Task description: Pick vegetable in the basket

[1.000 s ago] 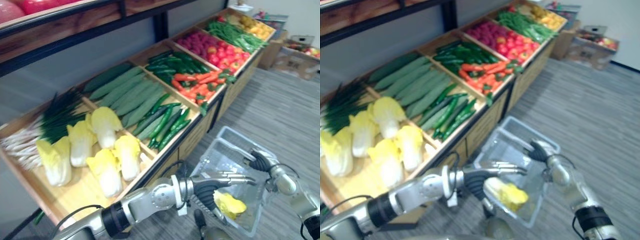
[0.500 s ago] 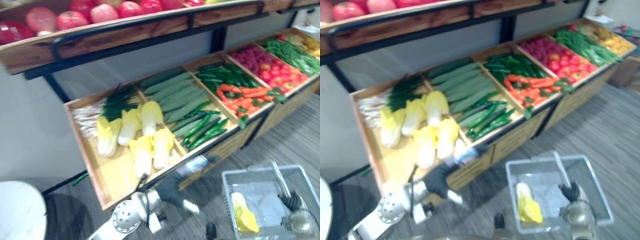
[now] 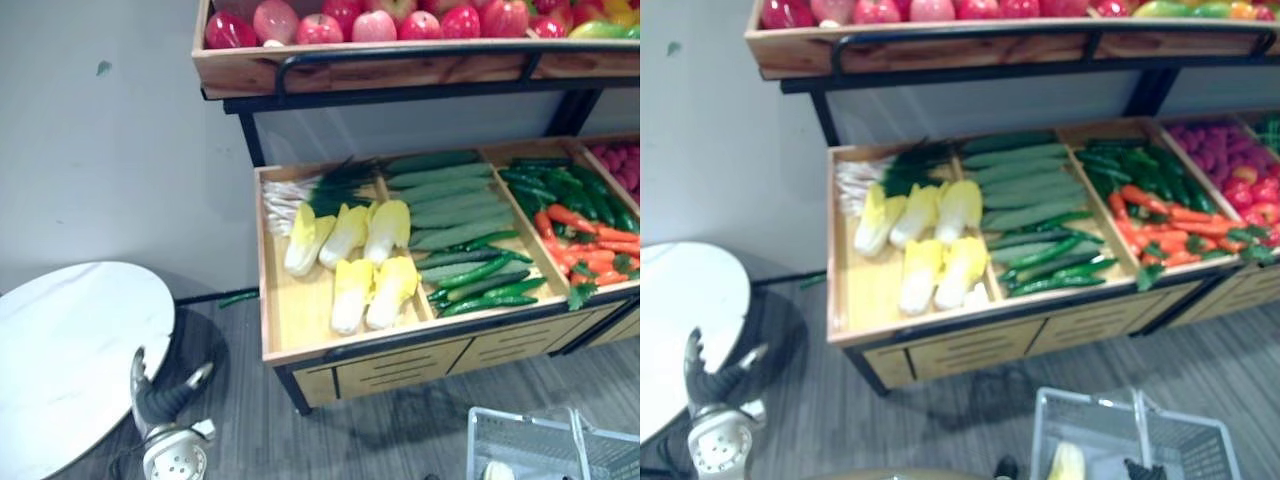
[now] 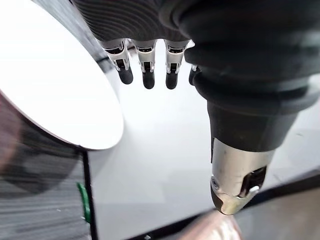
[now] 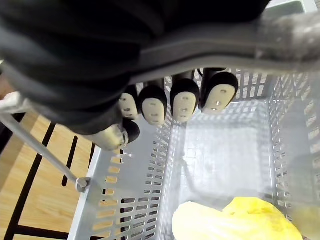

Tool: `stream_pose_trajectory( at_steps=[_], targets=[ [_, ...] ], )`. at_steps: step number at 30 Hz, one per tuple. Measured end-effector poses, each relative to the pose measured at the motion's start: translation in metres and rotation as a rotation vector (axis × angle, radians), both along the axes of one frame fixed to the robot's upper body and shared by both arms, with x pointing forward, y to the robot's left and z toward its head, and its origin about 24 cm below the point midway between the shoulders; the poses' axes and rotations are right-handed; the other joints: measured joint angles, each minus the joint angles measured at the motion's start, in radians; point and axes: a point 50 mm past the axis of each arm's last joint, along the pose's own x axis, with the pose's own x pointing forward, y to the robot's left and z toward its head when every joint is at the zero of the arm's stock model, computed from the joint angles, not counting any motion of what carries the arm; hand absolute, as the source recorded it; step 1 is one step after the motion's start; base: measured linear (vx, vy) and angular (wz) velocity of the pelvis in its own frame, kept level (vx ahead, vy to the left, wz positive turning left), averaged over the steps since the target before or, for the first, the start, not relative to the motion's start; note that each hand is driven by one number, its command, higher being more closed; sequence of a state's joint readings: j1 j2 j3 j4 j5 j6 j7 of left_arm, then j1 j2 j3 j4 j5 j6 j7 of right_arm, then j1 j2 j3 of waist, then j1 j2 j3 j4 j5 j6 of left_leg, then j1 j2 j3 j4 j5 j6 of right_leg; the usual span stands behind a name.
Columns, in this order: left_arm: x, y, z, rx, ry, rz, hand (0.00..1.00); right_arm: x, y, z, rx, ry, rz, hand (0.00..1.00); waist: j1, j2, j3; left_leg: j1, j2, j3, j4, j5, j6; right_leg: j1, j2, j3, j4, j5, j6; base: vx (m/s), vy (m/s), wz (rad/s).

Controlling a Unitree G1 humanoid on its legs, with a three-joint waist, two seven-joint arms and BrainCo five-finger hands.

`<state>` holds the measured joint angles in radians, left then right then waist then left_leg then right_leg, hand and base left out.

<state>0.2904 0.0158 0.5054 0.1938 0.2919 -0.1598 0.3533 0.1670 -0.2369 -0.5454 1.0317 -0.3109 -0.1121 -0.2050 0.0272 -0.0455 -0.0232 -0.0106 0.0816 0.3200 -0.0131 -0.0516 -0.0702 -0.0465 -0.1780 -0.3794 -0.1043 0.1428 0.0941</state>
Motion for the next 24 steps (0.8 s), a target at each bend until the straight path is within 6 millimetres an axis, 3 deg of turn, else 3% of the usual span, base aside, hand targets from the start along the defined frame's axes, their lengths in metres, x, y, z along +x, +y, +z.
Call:
stream_pose_trajectory(
  at_steps=[1,5,9,12,14,15,19,20,21,24],
  targets=[
    [-0.007,0.005,-0.009,-0.01,0.044,0.05,0.0,-0.002,0.003,-0.002,0.006,0.0,-0.012,1.0,0.001,-0.002,-0.009,0.005,-0.001,0.0,-0.01,0.004,0.002,0.0,0.0,-0.002,0.0,-0.007,-0.004,0.0,0.0,0.0],
    [-0.072,0.026,-0.065,-0.142,0.322,0.368,0.0,-0.004,0.015,-0.007,0.024,-0.004,-0.044,1.0,-0.003,-0.019,-0.023,0.028,-0.006,0.0,-0.052,0.016,0.001,0.001,0.001,-0.004,-0.001,-0.025,-0.016,0.02,0.001,-0.02],
    [-0.131,0.013,-0.098,-0.287,0.555,0.537,0.0,-0.008,0.022,-0.012,0.049,0.002,-0.083,1.0,-0.014,-0.026,-0.022,0.035,-0.009,-0.005,-0.056,0.024,-0.001,0.001,0.002,-0.002,-0.001,-0.024,-0.008,0.06,0.002,0.03],
    [-0.15,-0.001,-0.11,-0.368,0.659,0.554,0.0,-0.007,0.025,-0.014,0.054,0.008,-0.09,1.0,-0.018,-0.025,-0.021,0.038,-0.012,-0.005,-0.056,0.027,0.004,0.003,0.001,0.0,-0.001,-0.02,-0.004,0.05,-0.005,0.0],
    [-0.153,-0.009,-0.114,-0.404,0.698,0.526,0.0,-0.006,0.027,-0.016,0.06,0.017,-0.09,1.0,-0.021,-0.024,-0.018,0.05,-0.012,-0.002,-0.058,0.026,0.003,0.011,0.002,0.005,-0.001,-0.02,-0.003,0.03,-0.009,-0.05],
    [-0.149,-0.013,-0.117,-0.419,0.712,0.479,0.0,-0.006,0.028,-0.016,0.057,0.019,-0.09,1.0,-0.023,-0.015,-0.011,0.058,-0.012,0.0,-0.06,0.024,0.001,0.017,0.003,0.006,-0.001,-0.02,-0.002,0.0,-0.019,-0.08],
    [-0.13,-0.032,-0.124,-0.435,0.736,0.299,0.0,-0.004,0.028,-0.016,0.055,0.017,-0.082,1.0,-0.025,-0.02,0.004,0.091,-0.009,0.03,-0.07,0.016,-0.008,0.028,0.008,0.037,0.0,-0.022,-0.003,-0.03,-0.016,-0.22],
    [-0.127,-0.039,-0.126,-0.446,0.744,0.248,0.0,-0.001,0.028,-0.015,0.055,0.009,-0.08,1.0,-0.025,-0.01,0.021,0.101,-0.004,0.044,-0.052,-0.002,-0.008,0.039,0.006,0.049,0.004,-0.035,-0.004,-0.04,-0.006,-0.38],
    [-0.122,-0.046,-0.128,-0.46,0.747,0.204,0.0,0.0,0.028,-0.015,0.055,0.006,-0.082,1.0,-0.025,-0.027,0.037,0.082,0.011,0.054,0.034,-0.049,-0.007,0.039,0.003,0.061,0.031,-0.053,-0.008,-0.06,-0.014,-0.32],
    [-0.105,-0.058,-0.131,-0.47,0.755,0.079,0.0,-0.007,0.025,-0.014,0.051,0.006,-0.114,1.0,-0.049,0.007,0.072,0.017,0.082,0.051,0.277,-0.181,-0.006,0.002,0.004,0.074,0.171,-0.109,0.011,-0.05,0.001,-0.16]
  ],
)
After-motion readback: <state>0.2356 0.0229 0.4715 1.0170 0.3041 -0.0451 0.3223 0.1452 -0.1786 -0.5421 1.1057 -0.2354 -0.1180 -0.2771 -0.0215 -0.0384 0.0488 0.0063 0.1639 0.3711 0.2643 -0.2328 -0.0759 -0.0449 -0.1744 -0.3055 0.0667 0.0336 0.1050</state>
